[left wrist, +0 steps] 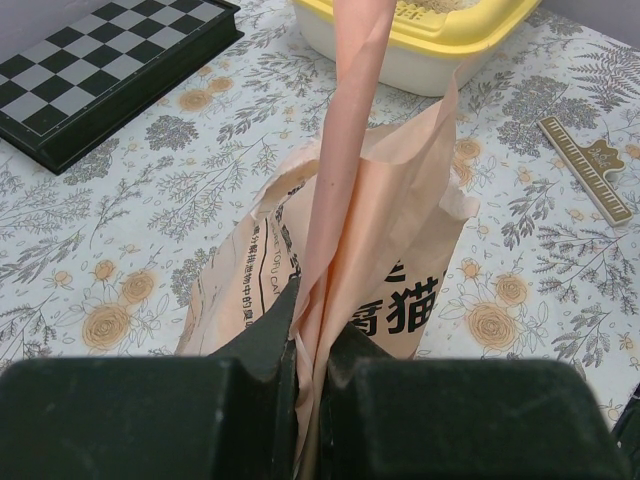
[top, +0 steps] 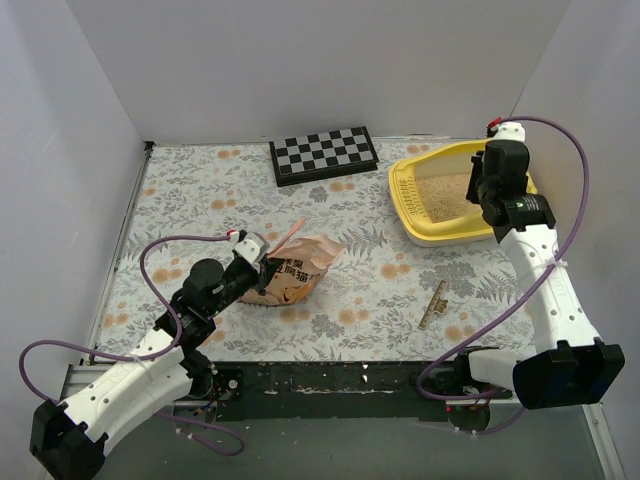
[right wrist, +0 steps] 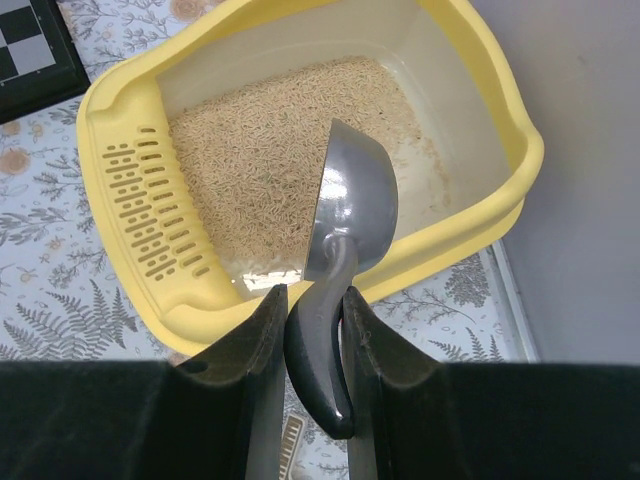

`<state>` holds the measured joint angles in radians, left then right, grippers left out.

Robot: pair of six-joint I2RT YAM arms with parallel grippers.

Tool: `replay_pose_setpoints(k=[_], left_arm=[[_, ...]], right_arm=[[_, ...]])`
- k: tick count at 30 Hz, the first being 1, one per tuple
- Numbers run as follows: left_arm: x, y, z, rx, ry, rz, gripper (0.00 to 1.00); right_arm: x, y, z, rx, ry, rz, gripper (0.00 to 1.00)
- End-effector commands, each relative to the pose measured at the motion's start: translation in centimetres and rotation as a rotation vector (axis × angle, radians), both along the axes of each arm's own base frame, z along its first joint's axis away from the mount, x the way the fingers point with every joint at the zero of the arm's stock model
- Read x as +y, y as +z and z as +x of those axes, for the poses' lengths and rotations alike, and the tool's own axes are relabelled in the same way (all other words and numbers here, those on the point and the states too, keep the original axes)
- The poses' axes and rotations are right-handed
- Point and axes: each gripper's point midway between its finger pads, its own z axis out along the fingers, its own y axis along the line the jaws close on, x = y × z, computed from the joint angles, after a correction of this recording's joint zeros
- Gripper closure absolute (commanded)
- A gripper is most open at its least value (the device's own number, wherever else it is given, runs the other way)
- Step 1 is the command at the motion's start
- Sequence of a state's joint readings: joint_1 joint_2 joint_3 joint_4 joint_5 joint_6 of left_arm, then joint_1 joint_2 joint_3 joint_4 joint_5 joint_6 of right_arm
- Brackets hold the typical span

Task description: Fill the litter box with clean litter

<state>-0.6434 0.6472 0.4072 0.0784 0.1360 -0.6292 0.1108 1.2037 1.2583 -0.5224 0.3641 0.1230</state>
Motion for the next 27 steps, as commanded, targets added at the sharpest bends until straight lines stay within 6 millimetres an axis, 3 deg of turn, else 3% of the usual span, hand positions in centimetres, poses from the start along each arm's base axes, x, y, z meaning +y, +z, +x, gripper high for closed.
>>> replay_pose_setpoints(k=[1, 9, 16, 22, 27], left_arm=[[-0.3, 2.7, 0.1, -0.043, -0.004, -0.041, 1.00], [-0.3, 2.8, 0.1, -0.043, -0.002, -0.043, 1.00], [0.0, 2.9, 0.3, -0.040, 0.022, -0.053, 1.00], [0.7, 3.3, 0.7, -0.050, 0.069, -0.063, 1.00], [1.6, 4.3, 0.7, -0.090, 0.110, -0.094, 1.00]], right_arm=[[-0.6, 4.7, -0.7, -0.056, -0.019, -0.098, 0.99], [2.6, 8.2, -2.1, -0.084, 0.116, -0.036, 0.99], [10.0, 11.3, -4.7, -0.176, 0.465, 0.236, 0.99], [14.2, 9.2, -6.4, -0.180, 0.610, 0.468, 0.99], [16.7, 4.4, -6.4, -0.202, 0.620, 0.669, 0.99]])
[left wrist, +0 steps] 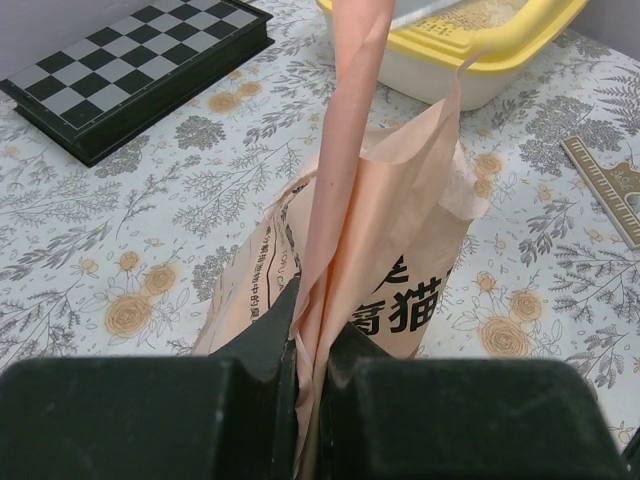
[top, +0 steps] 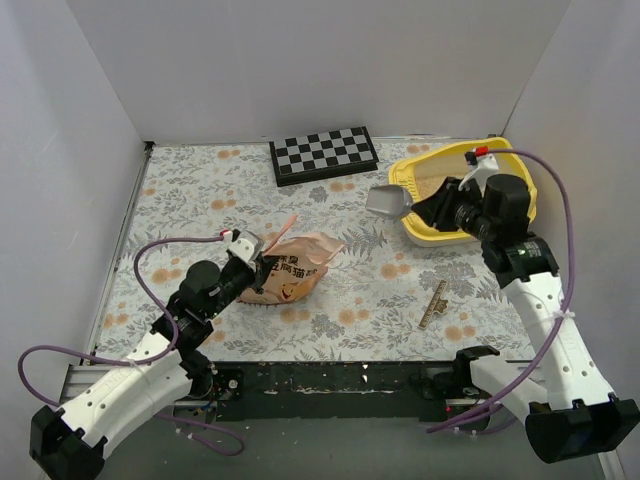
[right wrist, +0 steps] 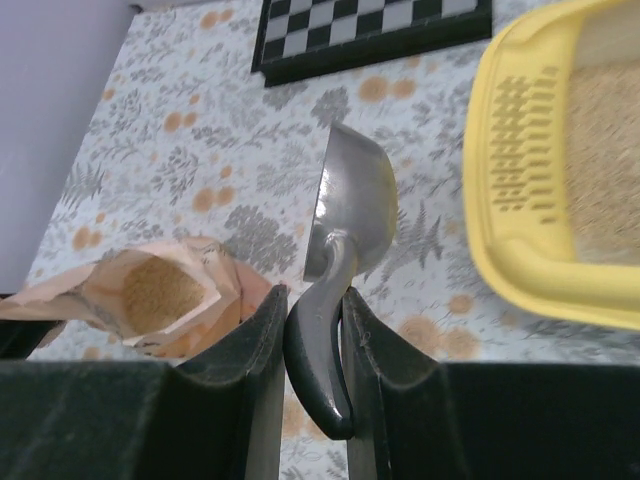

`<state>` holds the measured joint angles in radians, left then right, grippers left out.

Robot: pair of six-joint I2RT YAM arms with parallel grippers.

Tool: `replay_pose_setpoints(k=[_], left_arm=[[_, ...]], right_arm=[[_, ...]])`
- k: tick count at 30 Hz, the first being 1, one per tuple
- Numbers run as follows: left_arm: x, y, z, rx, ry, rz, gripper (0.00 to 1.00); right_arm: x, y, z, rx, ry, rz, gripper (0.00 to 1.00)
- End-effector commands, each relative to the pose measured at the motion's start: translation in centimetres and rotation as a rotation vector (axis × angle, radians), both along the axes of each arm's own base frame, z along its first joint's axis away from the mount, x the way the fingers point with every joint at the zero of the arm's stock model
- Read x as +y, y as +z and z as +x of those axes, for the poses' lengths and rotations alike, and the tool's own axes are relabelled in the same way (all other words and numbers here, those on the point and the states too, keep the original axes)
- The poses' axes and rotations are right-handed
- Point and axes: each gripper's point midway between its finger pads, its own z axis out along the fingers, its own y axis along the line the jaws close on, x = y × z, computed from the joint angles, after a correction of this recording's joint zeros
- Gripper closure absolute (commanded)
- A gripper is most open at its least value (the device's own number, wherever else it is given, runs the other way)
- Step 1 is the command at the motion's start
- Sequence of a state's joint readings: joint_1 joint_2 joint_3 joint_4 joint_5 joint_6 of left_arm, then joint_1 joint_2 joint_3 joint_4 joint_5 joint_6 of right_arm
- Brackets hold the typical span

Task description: Fill the litter box with clean litter

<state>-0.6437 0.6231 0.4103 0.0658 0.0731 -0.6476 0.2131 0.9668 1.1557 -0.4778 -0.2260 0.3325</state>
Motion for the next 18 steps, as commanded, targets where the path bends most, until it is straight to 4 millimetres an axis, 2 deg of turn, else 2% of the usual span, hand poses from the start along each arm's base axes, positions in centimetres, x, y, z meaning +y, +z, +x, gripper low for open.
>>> replay_pose_setpoints(k=[1, 6, 10, 18], left_arm=[[0.8, 4.1, 0.2, -0.098, 0.047, -0.081, 1.00], [0.9, 4.2, -0.1, -0.112, 0.044, -0.088, 1.00], [0.9, 4.2, -0.1, -0.120, 0.042, -0.090, 1.00], [1.0, 4.6, -0.7, -0.168, 0.020, -0.102, 1.00]], right_arm=[[3.9, -0.6, 0.7, -0.061, 0.082, 0.244, 0.99], [6.6, -3.8, 2.4, -0.043, 0.090, 0.327, 0.99], [7.4, -5.1, 4.5, -0.073, 0.057, 0.424, 0.99], [11.0, -9.2, 7.6, 0.080, 0.120, 0.680, 0.99]])
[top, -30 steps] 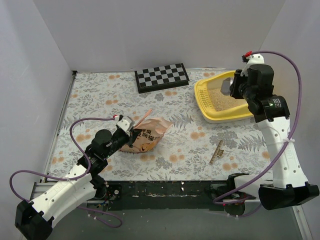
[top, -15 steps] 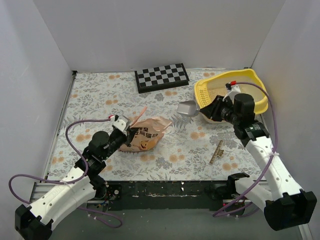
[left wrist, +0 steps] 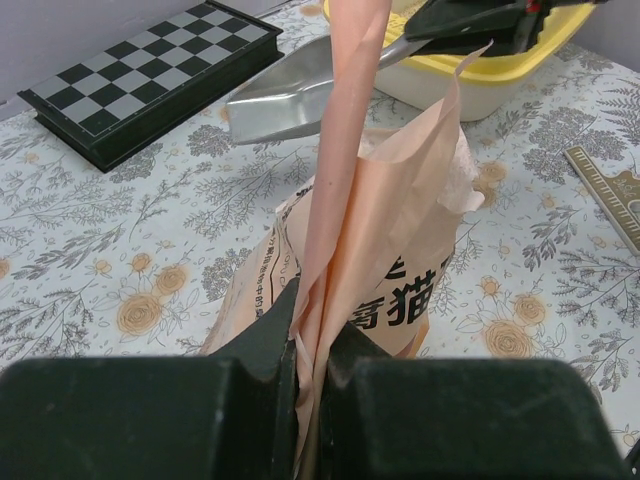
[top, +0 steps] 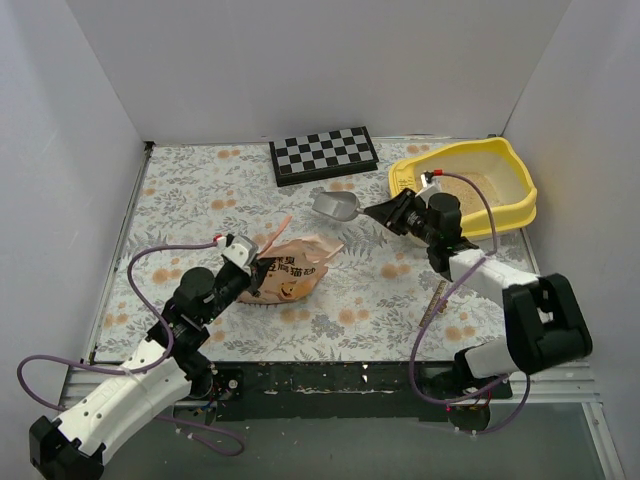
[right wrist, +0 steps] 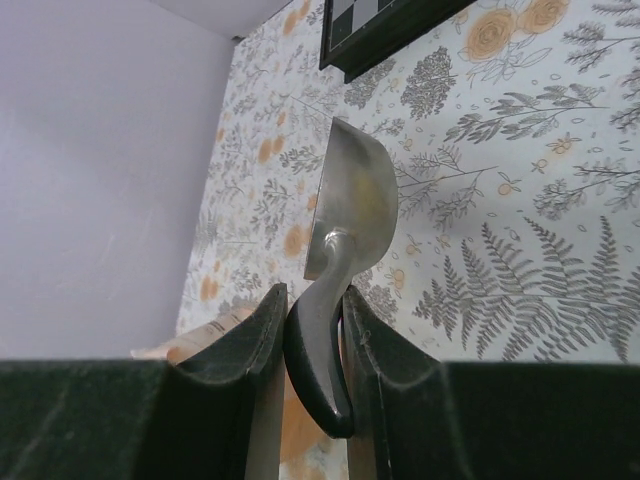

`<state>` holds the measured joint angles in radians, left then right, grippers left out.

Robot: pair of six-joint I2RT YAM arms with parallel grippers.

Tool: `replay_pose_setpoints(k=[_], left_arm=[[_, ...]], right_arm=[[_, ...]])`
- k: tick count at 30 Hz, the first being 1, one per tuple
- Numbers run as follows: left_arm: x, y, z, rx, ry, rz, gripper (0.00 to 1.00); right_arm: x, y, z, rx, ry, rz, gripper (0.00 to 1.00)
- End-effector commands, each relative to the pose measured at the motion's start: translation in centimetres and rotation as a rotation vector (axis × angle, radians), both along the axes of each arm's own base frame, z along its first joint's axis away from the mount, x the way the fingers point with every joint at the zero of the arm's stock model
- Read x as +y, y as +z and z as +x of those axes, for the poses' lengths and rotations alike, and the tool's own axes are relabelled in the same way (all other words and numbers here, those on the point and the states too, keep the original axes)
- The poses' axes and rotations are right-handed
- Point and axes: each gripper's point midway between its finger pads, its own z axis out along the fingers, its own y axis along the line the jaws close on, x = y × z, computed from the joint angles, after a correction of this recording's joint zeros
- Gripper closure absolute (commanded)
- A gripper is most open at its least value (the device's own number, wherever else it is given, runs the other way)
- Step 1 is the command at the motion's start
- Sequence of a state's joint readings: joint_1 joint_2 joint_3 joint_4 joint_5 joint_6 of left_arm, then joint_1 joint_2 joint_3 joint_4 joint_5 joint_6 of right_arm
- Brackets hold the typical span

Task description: Fill the litter box with clean litter

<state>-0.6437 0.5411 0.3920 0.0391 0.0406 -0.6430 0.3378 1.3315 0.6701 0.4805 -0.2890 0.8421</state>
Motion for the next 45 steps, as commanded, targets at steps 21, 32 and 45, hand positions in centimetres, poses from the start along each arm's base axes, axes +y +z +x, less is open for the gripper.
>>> replay_pose_setpoints(k=[21, 32, 45], left_arm=[[-0.6, 2.3, 0.4, -0.101, -0.017, -0.032, 1.00], [-0.5, 2.3, 0.4, -0.102, -0.016, -0.027, 0.99], [-0.8, 2.8, 0.1, -0.111, -0.039, -0.030, 0.99]], right_arm=[[4.2, -6.3, 4.4, 0.101, 0.046, 0.240, 0.81], [4.1, -4.7, 3.2, 0.057, 0.079, 0.166, 0.33], [-1.4, -0.9, -1.0, -0.029, 0.058, -0.298, 0.26]])
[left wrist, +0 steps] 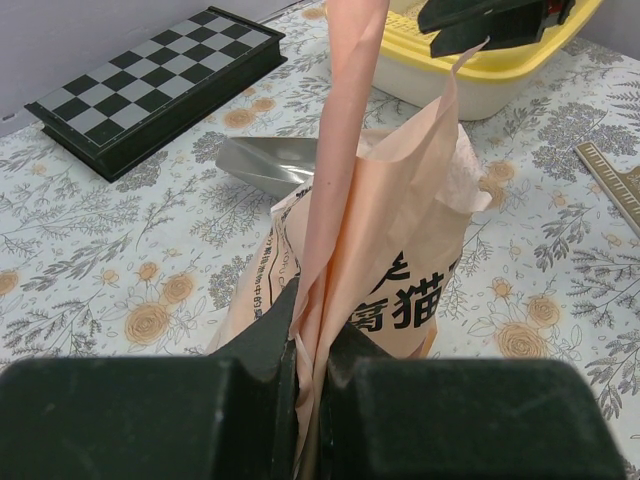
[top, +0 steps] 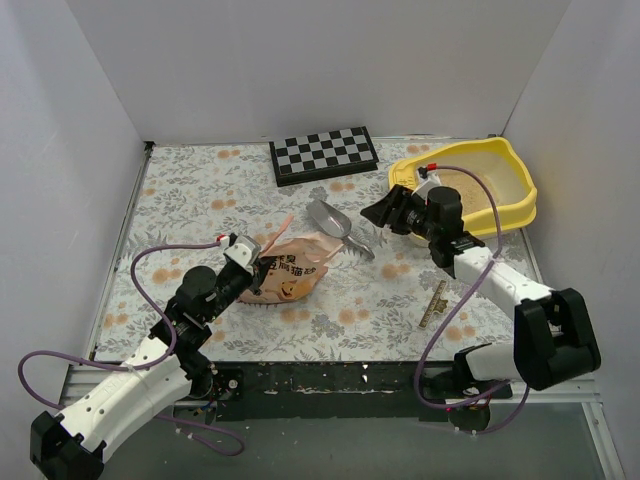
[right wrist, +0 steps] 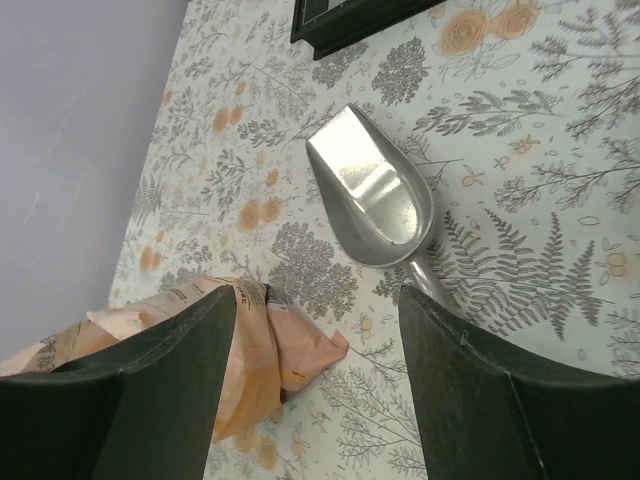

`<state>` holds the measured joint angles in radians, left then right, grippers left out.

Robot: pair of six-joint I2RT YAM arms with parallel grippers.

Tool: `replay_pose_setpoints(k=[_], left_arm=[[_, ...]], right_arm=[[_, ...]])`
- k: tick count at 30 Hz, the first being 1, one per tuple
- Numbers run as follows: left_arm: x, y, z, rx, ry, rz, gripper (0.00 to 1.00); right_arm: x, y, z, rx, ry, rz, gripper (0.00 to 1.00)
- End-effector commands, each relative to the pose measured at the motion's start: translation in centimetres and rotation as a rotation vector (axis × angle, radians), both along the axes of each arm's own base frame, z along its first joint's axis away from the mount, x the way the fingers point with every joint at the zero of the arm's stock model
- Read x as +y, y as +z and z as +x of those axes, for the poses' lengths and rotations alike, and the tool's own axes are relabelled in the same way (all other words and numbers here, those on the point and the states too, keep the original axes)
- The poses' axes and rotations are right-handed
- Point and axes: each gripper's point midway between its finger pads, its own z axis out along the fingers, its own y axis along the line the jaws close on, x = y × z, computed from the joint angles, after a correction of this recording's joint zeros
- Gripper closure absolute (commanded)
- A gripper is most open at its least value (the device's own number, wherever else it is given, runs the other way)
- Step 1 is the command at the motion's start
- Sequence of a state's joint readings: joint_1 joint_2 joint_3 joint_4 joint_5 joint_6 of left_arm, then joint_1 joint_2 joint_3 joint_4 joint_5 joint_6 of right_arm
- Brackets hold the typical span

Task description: Fill the litter box with clean litter

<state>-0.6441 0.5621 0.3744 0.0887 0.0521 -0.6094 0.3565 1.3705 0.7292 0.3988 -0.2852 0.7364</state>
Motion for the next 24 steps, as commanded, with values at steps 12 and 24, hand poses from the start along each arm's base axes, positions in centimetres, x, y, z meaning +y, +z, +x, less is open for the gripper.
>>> replay_pose_setpoints(k=[12, 24], left_arm=[[-2.6, 3.3, -1.8, -0.054, -0.172, -0.067, 1.00], [-3.3, 5.4, -3.7, -0.078, -0.268, -0.117, 1.00]], right_arm=[[0.5, 6.9, -7.2, -0.152, 0.385, -0.197, 0.25], [5.2, 6.4, -8.4, -0.321, 0.765, -0.324, 0.25]])
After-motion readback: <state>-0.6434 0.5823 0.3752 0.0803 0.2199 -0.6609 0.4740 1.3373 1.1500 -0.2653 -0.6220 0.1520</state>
